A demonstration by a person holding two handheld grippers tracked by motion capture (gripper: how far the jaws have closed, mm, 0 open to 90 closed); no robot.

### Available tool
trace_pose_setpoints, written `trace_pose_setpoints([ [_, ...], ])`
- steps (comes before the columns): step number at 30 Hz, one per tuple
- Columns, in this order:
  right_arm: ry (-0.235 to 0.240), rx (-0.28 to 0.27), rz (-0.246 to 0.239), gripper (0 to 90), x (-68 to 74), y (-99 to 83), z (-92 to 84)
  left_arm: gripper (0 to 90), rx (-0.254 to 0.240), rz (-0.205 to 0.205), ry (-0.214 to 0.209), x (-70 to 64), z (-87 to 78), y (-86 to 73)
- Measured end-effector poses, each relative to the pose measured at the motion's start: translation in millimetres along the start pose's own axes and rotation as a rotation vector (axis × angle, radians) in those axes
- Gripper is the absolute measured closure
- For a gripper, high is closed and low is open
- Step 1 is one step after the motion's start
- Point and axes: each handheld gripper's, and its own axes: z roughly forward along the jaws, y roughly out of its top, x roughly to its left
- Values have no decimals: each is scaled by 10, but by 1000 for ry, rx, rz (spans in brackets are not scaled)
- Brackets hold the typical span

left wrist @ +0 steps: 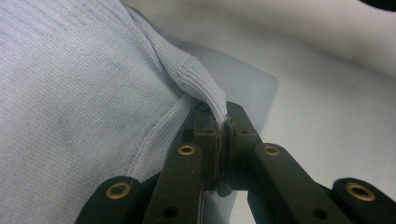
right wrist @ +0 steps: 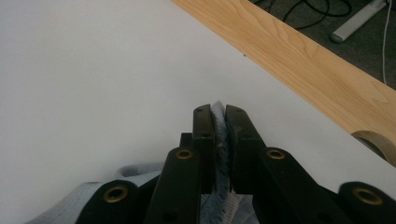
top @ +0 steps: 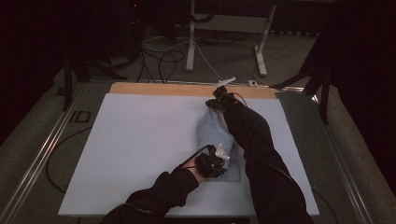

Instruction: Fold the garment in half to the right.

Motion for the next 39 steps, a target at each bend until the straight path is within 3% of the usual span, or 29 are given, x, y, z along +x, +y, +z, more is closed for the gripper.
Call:
trace_pose_setpoints([
  [4, -6, -10, -2, 812, -32, -20, -9, 866, -7, -5, -4, -5, 35, 32],
  [7, -11, -28, 17, 694, -50, -40, -34, 865, -3, -5, -12, -2, 54, 31],
  [8, -11, -28, 17, 694, -50, -40, -34, 864, -3, -5, -12, -2, 54, 31],
  [9, -9, -24, 20, 508, -59, -54, -39, 863, -4, -3, -20, 1, 55, 27],
  [10, -9, -24, 20, 508, -59, -54, -39, 862, -4, -3, -20, 1, 55, 27],
  [12, -1, -22, 36, 413, -68, -64, -51, 860, -3, -8, -27, 3, 55, 27],
  [13, -6, -25, 43, 319, -71, -69, -70, 855, -5, -8, -26, -1, 54, 30],
  [14, -6, -25, 43, 319, -71, -69, -70, 855, -7, -7, -30, -5, 53, 34],
  [16, 0, -31, 62, 202, -99, -72, -108, 848, -9, -11, -38, -21, 66, 47],
  [17, 0, -31, 62, 202, -99, -72, -108, 844, -9, -11, -38, -21, 66, 47],
  [18, 30, -43, 78, 132, -126, -78, -142, 843, -3, -3, -38, -32, 76, 55],
  [29, 10, -5, 112, 98, -171, -196, -312, 667, -16, 12, -90, -111, 79, 84],
  [31, 15, -5, 110, 98, -173, -210, -330, 643, -25, 21, -89, -128, 45, 79],
  [34, 23, -11, 110, 98, -158, -262, -412, 504, -46, 42, -91, -146, -47, 58],
  [39, 35, -18, 120, 98, -146, -302, -471, 450, -67, 48, -85, -140, -145, 43],
])
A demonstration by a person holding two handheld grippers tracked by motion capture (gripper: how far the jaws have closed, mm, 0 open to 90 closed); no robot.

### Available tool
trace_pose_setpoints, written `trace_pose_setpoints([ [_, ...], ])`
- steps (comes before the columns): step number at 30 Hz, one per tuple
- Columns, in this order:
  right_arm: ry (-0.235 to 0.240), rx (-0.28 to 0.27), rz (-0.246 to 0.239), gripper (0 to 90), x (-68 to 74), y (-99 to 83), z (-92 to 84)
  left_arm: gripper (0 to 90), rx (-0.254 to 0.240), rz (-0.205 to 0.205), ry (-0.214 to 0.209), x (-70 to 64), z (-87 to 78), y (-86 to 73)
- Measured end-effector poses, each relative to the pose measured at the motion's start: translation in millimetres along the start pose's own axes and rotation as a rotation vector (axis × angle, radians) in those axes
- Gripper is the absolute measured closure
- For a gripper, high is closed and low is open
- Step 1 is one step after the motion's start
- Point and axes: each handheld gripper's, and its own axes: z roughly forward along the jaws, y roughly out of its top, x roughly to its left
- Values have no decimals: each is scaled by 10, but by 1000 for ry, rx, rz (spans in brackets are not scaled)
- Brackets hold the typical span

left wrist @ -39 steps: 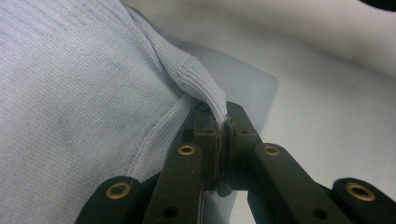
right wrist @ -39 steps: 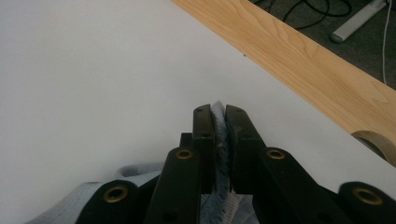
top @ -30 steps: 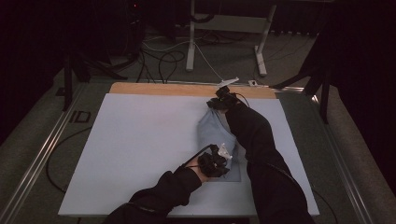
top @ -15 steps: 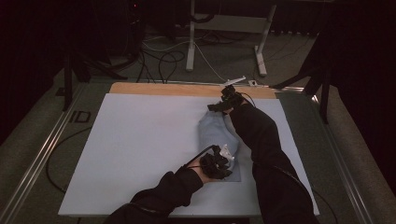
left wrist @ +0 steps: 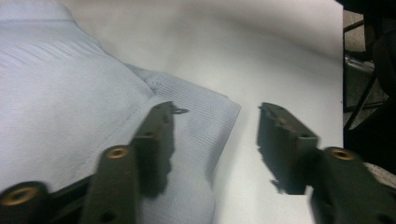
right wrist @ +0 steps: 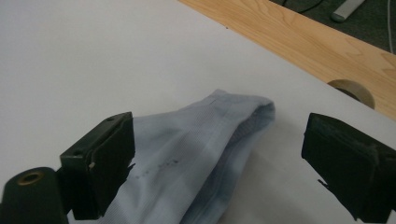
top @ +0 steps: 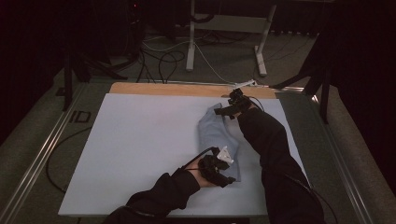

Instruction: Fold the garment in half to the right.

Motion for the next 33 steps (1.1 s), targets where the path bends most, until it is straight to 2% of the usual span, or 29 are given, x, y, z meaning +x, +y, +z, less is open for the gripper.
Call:
trace_pose_setpoints([
  [3, -1, 9, -8, 98, 20, -48, -15, 297, -48, -13, -27, 8, -116, -31],
  [5, 0, 7, -7, 98, 23, -61, -14, 265, -57, -18, -35, 14, -142, -42],
  [6, 6, 6, 0, 98, 24, -86, -9, 205, -61, -16, -34, 20, -171, -54],
  [7, 8, 8, 0, 98, 25, -97, -1, 165, -75, 0, -24, 23, -230, -91],
  [9, 4, 10, 1, 98, 29, -106, 2, 149, -76, 5, -15, 27, -257, -109],
  [10, 10, 11, 3, 98, 30, -127, 16, 87, -89, -1, 9, 49, -317, -155],
  [11, 10, 11, 3, 98, 30, -127, 16, 37, -89, -1, 9, 49, -317, -155],
  [12, 15, 16, 14, 98, 32, -144, 37, 7, -115, -5, 21, 76, -377, -214],
  [15, 15, 17, 14, 100, 33, -158, 63, 7, -141, -12, 26, 115, -451, -285],
  [16, 8, 12, 22, 111, 37, -177, 92, 7, -181, -12, 41, 142, -531, -364],
  [17, 8, 12, 22, 111, 37, -177, 92, 7, -181, -12, 41, 142, -531, -364],
  [20, -2, 33, 55, 132, 1, -222, 191, 8, -215, -34, 97, 195, -704, -517],
  [23, 4, 52, 73, 124, -24, -251, 245, 9, -215, -38, 113, 215, -786, -595],
  [24, 9, 75, 75, 145, -35, -278, 296, 9, -213, -40, 132, 227, -862, -676],
  [26, 13, 85, 80, 153, -35, -290, 317, 9, -208, -41, 142, 231, -900, -721],
  [27, 28, 105, 78, 222, -41, -313, 342, 9, -201, -44, 153, 232, -936, -769],
  [28, 28, 105, 78, 222, -41, -313, 342, 9, -201, -46, 160, 235, -975, -820],
  [29, 30, 110, 75, 289, -39, -318, 346, 9, -206, -52, 168, 236, -1012, -871],
  [30, 36, 111, 75, 361, -28, -319, 341, 9, -204, -62, 183, 237, -1054, -936],
  [31, 21, 121, 55, 527, -7, -314, 332, 9, -208, -69, 202, 236, -1112, -1032],
  [33, -7, 139, 7, 655, 32, -301, 331, 9, -208, -69, 211, 239, -1142, -1090],
])
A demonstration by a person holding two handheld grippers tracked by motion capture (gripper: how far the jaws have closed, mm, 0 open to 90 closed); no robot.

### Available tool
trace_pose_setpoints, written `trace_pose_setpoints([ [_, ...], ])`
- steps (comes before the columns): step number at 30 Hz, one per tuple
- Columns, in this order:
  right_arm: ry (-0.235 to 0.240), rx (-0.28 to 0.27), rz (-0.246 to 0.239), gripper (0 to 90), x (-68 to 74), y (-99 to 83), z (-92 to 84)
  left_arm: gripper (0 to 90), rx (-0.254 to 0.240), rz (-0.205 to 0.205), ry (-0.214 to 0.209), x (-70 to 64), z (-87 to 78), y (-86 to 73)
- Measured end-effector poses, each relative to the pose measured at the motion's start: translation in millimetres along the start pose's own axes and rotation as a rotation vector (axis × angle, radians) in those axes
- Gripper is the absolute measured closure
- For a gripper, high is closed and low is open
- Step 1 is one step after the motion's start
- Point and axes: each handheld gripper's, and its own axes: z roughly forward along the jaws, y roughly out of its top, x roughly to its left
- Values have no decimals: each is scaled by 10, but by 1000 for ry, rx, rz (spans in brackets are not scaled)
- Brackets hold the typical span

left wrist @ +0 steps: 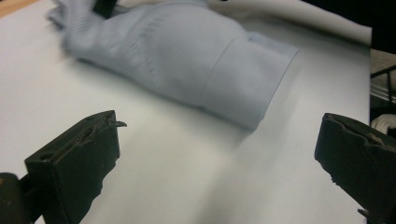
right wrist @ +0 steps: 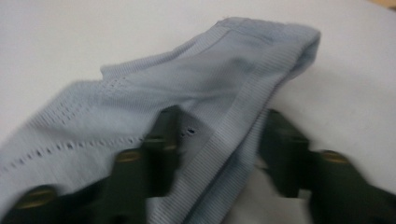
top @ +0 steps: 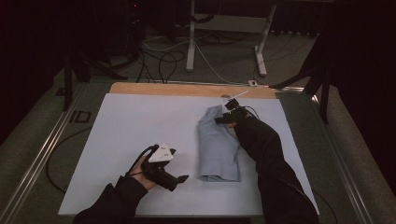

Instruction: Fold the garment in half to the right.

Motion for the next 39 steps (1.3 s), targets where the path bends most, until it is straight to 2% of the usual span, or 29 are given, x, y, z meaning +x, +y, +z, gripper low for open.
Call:
trace_pose_setpoints([
  [1, -20, 5, -12, 734, 8, 10, -6, 9, 3, -8, 7, 13, -33, -51],
  [2, -20, 5, -12, 734, 8, 10, -6, 9, -1, -10, 15, 27, -67, -102],
  [3, -25, -5, -24, 840, 25, 32, -25, 9, -10, -10, 26, 51, -128, -208],
  [4, -21, -15, -33, 846, 26, 41, -38, 9, -10, -10, 26, 51, -128, -208],
  [6, -25, -22, -40, 851, 43, 54, -49, 9, -10, -16, 42, 75, -181, -321],
  [7, -15, -44, -57, 855, 53, 81, -74, 9, -14, -23, 51, 84, -196, -356],
  [11, 9, -73, -54, 857, 60, 118, -99, 9, -42, -77, 84, 153, -295, -524],
  [12, 9, -73, -54, 857, 60, 118, -99, 9, -42, -77, 84, 153, -295, -524],
  [19, -36, -9, -28, 855, -13, 68, 24, 9, -53, -92, 122, 189, -408, -597],
  [23, -68, 29, -34, 842, -16, 39, 95, 9, -44, -96, 131, 204, -440, -647],
  [26, -74, 27, -30, 827, -14, 32, 112, 9, -42, -98, 135, 208, -450, -665],
  [32, -84, 26, -29, 724, -16, 44, 126, 8, -47, -103, 139, 219, -479, -689],
  [34, -88, 27, -31, 656, -16, 53, 121, 8, -50, -100, 137, 220, -491, -690],
  [35, -89, 13, -27, 573, -12, 63, 84, 8, -60, -105, 136, 221, -508, -692],
  [38, -80, 4, -27, 515, -3, 74, 25, 8, -64, -103, 129, 226, -532, -697],
  [39, -61, -14, -38, 426, 25, 88, -51, 8, -65, -106, 130, 237, -547, -712],
])
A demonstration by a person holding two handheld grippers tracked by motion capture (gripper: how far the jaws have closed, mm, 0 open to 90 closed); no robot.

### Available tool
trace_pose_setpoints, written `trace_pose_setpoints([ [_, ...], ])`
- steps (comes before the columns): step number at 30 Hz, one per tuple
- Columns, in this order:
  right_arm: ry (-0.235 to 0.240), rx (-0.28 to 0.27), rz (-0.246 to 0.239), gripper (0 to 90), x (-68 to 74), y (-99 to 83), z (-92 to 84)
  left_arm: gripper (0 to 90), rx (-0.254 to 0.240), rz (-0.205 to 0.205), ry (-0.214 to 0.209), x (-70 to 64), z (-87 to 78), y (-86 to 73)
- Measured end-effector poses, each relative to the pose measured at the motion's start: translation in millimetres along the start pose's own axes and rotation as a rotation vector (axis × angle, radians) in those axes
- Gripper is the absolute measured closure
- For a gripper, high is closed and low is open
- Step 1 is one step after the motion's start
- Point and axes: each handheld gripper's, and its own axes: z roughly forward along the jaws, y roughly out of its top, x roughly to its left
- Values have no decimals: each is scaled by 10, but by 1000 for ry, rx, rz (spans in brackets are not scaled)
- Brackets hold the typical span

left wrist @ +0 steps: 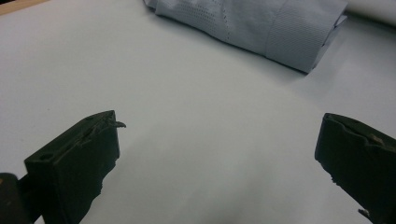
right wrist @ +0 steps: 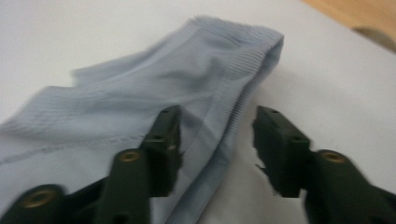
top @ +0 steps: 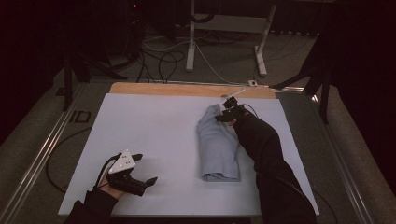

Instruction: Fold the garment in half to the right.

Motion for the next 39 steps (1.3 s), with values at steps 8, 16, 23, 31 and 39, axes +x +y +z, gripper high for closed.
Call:
trace_pose_setpoints([
  [8, 54, -72, -20, 337, 193, -62, -322, 7, -20, -6, 1, 38, -51, -40],
  [16, 102, -118, -76, 407, 516, -252, -612, 7, -21, -5, 11, 52, -65, -69],
  [23, 158, -150, -131, 446, 904, -507, -940, 7, -22, -14, 18, 63, -63, -83],
  [31, 193, -177, -142, 474, 1331, -1016, -1327, 7, -23, -5, 24, 63, -70, -86],
  [39, 117, -105, -131, 473, 1425, -1509, -1314, 7, -31, -7, 24, 70, -76, -87],
])
